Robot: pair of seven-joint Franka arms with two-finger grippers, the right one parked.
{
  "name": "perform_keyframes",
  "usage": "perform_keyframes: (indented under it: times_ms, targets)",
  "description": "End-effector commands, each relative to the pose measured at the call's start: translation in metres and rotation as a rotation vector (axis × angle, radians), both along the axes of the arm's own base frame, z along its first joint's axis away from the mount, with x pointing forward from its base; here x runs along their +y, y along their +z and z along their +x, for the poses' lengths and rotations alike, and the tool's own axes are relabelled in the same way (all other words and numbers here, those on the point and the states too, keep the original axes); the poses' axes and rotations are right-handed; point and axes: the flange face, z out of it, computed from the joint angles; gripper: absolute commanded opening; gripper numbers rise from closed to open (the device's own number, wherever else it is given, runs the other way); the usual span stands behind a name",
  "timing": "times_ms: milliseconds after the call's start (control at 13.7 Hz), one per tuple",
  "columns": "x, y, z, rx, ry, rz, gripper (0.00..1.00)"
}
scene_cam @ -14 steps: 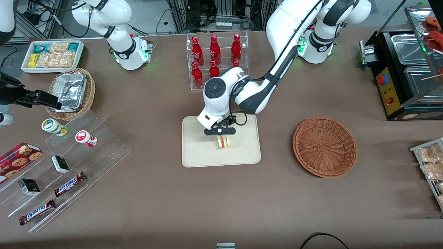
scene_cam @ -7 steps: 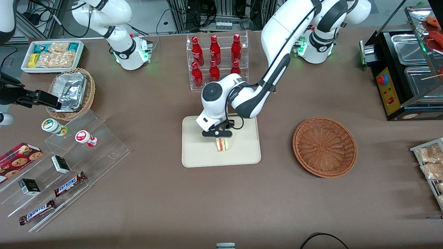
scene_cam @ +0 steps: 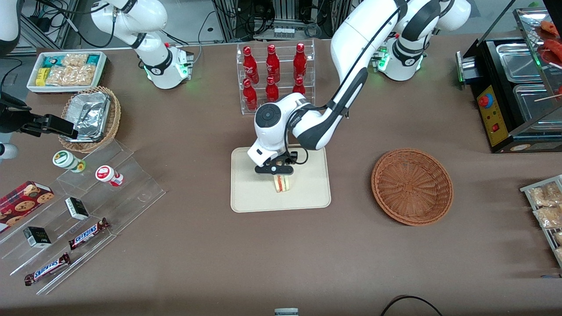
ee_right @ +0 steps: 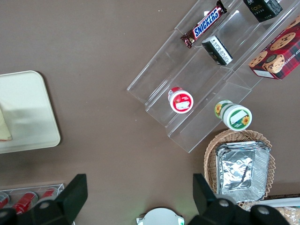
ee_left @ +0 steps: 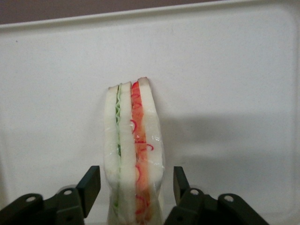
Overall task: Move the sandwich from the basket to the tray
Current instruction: 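Lower the sandwich onto the tray and open the left gripper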
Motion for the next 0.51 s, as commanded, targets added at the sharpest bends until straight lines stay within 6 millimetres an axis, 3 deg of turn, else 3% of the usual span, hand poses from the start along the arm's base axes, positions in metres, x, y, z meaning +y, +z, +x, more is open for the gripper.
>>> perform_keyframes:
  times_ms: [0, 219, 438]
  targets:
    - [0.008, 0.053, 0.006, -0.020, 0.034, 0.022, 1.00]
    - [0.044, 0.125, 0.023, -0.031, 0.139, 0.030, 1.00]
    - [0.100, 0.193, 0.037, -0.010, 0.198, 0.082, 1.00]
